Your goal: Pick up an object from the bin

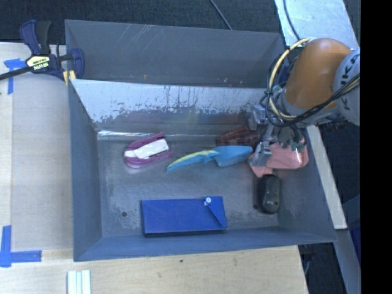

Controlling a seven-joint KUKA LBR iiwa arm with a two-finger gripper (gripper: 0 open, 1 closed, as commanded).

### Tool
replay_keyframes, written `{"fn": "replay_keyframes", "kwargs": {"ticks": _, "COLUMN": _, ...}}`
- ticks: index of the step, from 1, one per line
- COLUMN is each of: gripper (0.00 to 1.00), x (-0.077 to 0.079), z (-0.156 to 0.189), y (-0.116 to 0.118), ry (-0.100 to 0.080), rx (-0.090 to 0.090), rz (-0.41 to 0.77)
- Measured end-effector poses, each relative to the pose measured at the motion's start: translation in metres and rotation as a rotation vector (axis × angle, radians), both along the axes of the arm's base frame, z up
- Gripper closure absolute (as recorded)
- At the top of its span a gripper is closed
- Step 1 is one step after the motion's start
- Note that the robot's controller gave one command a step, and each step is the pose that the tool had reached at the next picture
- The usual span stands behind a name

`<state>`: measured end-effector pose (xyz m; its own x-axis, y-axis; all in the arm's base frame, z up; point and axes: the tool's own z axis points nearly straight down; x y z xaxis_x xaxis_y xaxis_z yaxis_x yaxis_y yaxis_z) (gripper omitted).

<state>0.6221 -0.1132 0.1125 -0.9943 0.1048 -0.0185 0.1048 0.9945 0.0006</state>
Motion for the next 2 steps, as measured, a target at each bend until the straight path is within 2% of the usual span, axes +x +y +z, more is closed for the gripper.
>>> {"fn": "replay_keyframes", "kwargs": {"ticks": 1, "gripper": 0.00, "x": -0.066, "z": -0.013, "y": 0.088, "ry": -0.010, "rx": 0.007, "rz": 0.364}}
{"fn": "replay_keyframes", "kwargs": {"ticks": 2, "gripper": 0.00, "x": -0.058, "z": -0.033, "y": 0.073, "ry": -0.034, "rx": -0.003, "rz": 0.289}}
